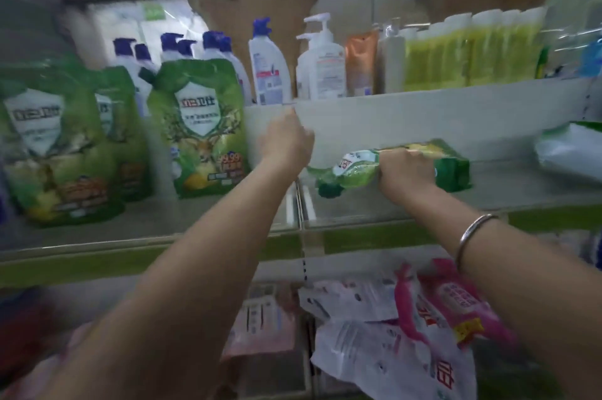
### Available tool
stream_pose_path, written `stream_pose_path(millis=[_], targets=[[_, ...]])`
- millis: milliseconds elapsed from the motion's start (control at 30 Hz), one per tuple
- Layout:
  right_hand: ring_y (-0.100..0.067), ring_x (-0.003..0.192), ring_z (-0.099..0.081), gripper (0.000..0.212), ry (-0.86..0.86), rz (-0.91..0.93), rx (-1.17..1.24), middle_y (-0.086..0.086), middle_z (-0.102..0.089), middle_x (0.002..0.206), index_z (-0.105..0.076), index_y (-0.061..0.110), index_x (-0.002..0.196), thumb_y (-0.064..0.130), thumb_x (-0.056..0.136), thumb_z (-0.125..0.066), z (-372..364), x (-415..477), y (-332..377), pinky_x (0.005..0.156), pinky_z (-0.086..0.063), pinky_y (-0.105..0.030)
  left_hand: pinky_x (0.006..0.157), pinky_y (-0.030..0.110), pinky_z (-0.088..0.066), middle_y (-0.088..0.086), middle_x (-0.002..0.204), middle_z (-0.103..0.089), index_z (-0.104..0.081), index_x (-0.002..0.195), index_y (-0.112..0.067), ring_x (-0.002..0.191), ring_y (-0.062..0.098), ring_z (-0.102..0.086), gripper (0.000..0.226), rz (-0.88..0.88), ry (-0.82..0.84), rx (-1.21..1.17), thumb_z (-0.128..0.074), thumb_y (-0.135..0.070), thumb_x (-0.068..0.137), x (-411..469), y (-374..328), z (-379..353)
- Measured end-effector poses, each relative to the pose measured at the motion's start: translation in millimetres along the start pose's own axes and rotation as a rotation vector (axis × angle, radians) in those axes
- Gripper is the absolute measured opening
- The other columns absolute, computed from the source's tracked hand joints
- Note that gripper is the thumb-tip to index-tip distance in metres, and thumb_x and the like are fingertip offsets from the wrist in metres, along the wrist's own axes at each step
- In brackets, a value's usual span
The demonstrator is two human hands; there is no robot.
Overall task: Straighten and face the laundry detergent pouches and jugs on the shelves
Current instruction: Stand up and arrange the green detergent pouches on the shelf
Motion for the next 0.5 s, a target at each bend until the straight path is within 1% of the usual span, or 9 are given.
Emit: stream_pose_path(millis=[33, 67, 133, 167, 200, 267, 333, 400, 500], targets=[[-0.033, 0.104, -0.060, 0.025, -0.002, -0.026, 0.034, -0.015, -0.064, 0.111, -0.061, 0.007, 0.107, 0.004, 0.088, -0.045, 0.8, 1.1, 7.4, 0.079, -0.047, -0.034, 0.087, 0.035, -0.049, 0.016, 0.114, -0.060, -0.054, 0.115, -0.001, 0.104, 0.034, -0.058, 0.036, 0.103, 0.108, -0.087, -0.048, -0.026, 0.092, -8.2, 9.2, -6.7], [-0.035, 0.103, -0.059, 0.024, 0.000, -0.050, 0.069, -0.017, -0.064, 0.110, -0.061, 0.005, 0.107, 0.003, 0.088, -0.046, 2.4, 2.4, 14.9, 0.076, -0.046, -0.034, 0.088, 0.038, -0.052, 0.016, 0.111, -0.062, -0.057, 0.109, 0.000, 0.102, 0.034, -0.061, 0.040, 0.190, 0.213, -0.181, -0.048, -0.034, 0.091, -17.3, 16.8, -12.7], [-0.037, 0.102, -0.059, 0.022, -0.004, -0.096, 0.154, -0.020, -0.063, 0.108, -0.061, 0.002, 0.105, 0.004, 0.087, -0.048, 7.8, 3.3, 31.9, 0.070, -0.042, -0.033, 0.076, 0.038, -0.057, 0.011, 0.094, -0.064, -0.056, 0.086, -0.003, 0.089, 0.030, -0.067, 0.046, 0.313, 0.332, -0.364, -0.045, -0.048, 0.091, -33.3, 27.7, -16.2], [-0.037, 0.101, -0.059, 0.021, -0.007, -0.120, 0.199, -0.020, -0.063, 0.107, -0.061, 0.001, 0.104, 0.005, 0.086, -0.049, 10.4, 3.4, 41.0, 0.068, -0.039, -0.032, 0.067, 0.034, -0.058, 0.009, 0.087, -0.063, -0.052, 0.079, -0.007, 0.083, 0.027, -0.069, 0.050, 0.350, 0.339, -0.412, -0.044, -0.055, 0.090, -35.5, 32.8, -14.7], [-0.037, 0.100, -0.059, 0.021, -0.008, -0.143, 0.236, -0.019, -0.063, 0.106, -0.061, 0.001, 0.103, 0.006, 0.086, -0.050, 12.7, 3.2, 50.5, 0.068, -0.038, -0.031, 0.062, 0.031, -0.057, 0.009, 0.086, -0.062, -0.051, 0.079, -0.008, 0.080, 0.025, -0.070, 0.053, 0.378, 0.337, -0.446, -0.044, -0.060, 0.088, -34.9, 39.4, -10.2], [-0.035, 0.095, -0.059, 0.018, -0.014, -0.182, 0.302, -0.018, -0.062, 0.099, -0.061, 0.001, 0.099, 0.006, 0.085, -0.052, 17.2, 1.4, 69.8, 0.067, -0.036, -0.029, 0.066, 0.033, -0.060, 0.011, 0.095, -0.063, -0.051, 0.090, -0.007, 0.078, 0.025, -0.070, 0.056, 0.437, 0.316, -0.576, -0.052, -0.062, 0.082, -28.8, 55.5, -1.2], [-0.029, 0.076, -0.054, 0.008, -0.046, -0.218, 0.364, -0.013, -0.055, 0.081, -0.058, 0.002, 0.082, 0.007, 0.085, -0.052, 21.5, 0.6, 89.5, 0.061, -0.035, -0.027, 0.073, 0.036, -0.060, 0.011, 0.099, -0.060, -0.048, 0.099, -0.005, 0.082, 0.026, -0.068, 0.058, 0.535, 0.311, -0.815, -0.064, -0.057, 0.077, -26.4, 71.4, 6.4], [-0.024, 0.063, -0.048, 0.017, -0.087, -0.262, 0.423, -0.008, -0.051, 0.070, -0.051, 0.005, 0.068, 0.009, 0.085, -0.053, 25.1, 1.1, 111.3, 0.052, -0.032, -0.025, 0.079, 0.037, -0.058, 0.008, 0.095, -0.057, -0.048, 0.103, -0.005, 0.088, 0.025, -0.064, 0.062, 0.625, 0.323, -1.012, -0.072, -0.053, 0.072, -27.4, 84.0, 8.3], [-0.026, 0.066, -0.048, 0.017, -0.130, -0.318, 0.523, -0.010, -0.053, 0.071, -0.053, 0.006, 0.069, 0.010, 0.085, -0.053, 29.5, 0.0, 143.3, 0.045, -0.025, -0.024, 0.078, 0.039, -0.057, 0.009, 0.106, -0.062, -0.053, 0.115, -0.006, 0.096, 0.027, -0.063, 0.072, 0.695, 0.280, -1.314, -0.078, -0.049, 0.063, -32.7, 98.5, 11.9]])
Point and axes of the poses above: each hand's wrist, its own x-axis towards the middle knuckle, its own z-axis out of the back of the hand, y = z × x, the point moved 3 cm from there along x, towards the middle knuckle
